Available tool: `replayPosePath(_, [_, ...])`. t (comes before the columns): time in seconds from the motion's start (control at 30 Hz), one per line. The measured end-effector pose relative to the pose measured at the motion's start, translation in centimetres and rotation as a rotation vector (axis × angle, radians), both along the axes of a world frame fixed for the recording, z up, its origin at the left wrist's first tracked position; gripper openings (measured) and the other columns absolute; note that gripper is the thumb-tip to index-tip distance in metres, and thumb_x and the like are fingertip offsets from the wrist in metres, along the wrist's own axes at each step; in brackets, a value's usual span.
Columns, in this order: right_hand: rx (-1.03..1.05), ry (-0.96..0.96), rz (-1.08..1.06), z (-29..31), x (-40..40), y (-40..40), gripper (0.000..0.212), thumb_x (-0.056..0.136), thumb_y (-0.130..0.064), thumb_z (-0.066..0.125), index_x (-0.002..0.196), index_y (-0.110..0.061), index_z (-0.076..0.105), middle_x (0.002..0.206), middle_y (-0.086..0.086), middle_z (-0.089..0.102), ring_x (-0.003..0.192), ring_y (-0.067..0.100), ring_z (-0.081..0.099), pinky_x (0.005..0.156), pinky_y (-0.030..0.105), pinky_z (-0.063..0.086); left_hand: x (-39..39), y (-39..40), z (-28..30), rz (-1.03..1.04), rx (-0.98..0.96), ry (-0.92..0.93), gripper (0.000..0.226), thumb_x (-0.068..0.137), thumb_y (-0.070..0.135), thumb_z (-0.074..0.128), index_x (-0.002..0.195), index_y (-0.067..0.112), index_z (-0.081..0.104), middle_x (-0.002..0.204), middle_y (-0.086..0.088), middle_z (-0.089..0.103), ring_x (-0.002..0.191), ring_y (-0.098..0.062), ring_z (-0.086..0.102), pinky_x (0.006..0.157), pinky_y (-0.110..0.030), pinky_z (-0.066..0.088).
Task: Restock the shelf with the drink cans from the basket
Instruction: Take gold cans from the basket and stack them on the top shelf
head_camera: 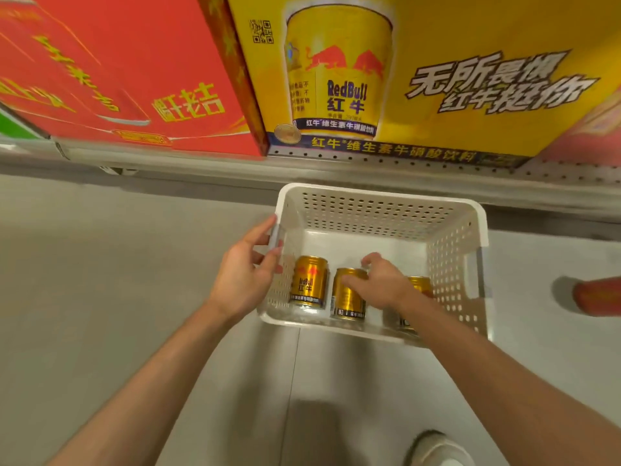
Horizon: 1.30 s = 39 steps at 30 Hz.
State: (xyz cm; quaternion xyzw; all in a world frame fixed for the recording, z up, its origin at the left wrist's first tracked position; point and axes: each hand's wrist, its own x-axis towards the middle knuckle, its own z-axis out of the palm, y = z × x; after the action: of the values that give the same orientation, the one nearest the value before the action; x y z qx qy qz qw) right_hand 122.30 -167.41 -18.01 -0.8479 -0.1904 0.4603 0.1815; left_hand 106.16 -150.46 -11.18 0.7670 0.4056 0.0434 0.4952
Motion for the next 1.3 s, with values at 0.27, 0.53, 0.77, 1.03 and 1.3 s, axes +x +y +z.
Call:
replayPosePath(0.27, [-0.014, 0.224, -0.1, -1.0, -0.3, 0.6, 0.063, 0.089, -0.042, 0.076, 0.136, -0.017, 0.043, 0.124, 0.011, 0.059, 0.107, 0.027, 0.066, 0.084, 0.045, 0.063, -0.3, 0.2, 0.4, -0.005, -0.069, 0.009, 0.058, 0.103, 0.016, 0.057, 0.155, 0.033, 0.04, 0.112, 0.019, 0.062, 0.087, -0.014, 0.073, 0.072, -0.018, 0.057])
replayPosePath(0.53, [0.218, 0.269, -0.437, 1.6, 1.5, -1.8, 0.052, 0.084, -0.029, 0.083, 0.122, -0.013, 0.052, 0.113, 0.01, 0.066, 0.093, 0.022, 0.072, 0.066, 0.031, 0.064, -0.7, 0.5, 1.3, -0.007, 0.055, 0.03, 0.049, 0.1, 0.016, 0.059, 0.147, 0.028, 0.052, 0.127, 0.006, 0.056, 0.099, -0.008, 0.064, 0.08, -0.02, 0.055])
replayPosePath(0.77, [0.494, 0.302, -0.567, 8.7, 3.5, -1.5, 0.029, 0.086, -0.021, 0.08, 0.108, -0.011, 0.063, 0.105, 0.005, 0.076, 0.094, 0.016, 0.075, 0.07, 0.022, 0.059, 2.0, -0.8, 4.6, -0.103, 0.078, -0.105, 0.032, 0.094, 0.017, 0.067, 0.124, 0.027, 0.066, 0.111, 0.012, 0.064, 0.095, -0.005, 0.064, 0.081, -0.027, 0.057])
replayPosePath(1.03, [0.595, 0.374, -0.453, 12.4, 3.6, 0.0, 0.033, 0.082, -0.025, 0.083, 0.109, -0.008, 0.071, 0.103, 0.01, 0.08, 0.098, 0.023, 0.077, 0.089, 0.033, 0.06, 5.8, -2.3, 5.8, -0.239, -0.385, -0.05, 0.074, 0.071, 0.035, 0.073, 0.141, 0.038, 0.051, 0.134, 0.008, 0.063, 0.115, -0.01, 0.065, 0.101, -0.034, 0.053])
replayPosePath(1.3, [0.54, 0.32, -0.461, 12.8, 3.7, -0.1, 0.028, 0.101, -0.038, 0.06, 0.117, -0.018, 0.072, 0.115, 0.013, 0.074, 0.105, 0.028, 0.074, 0.093, 0.041, 0.061, 5.2, -2.2, 5.2, -0.159, -0.217, -0.064, 0.077, 0.07, 0.033, 0.092, 0.136, 0.033, 0.052, 0.122, 0.011, 0.066, 0.104, -0.004, 0.068, 0.095, -0.031, 0.057])
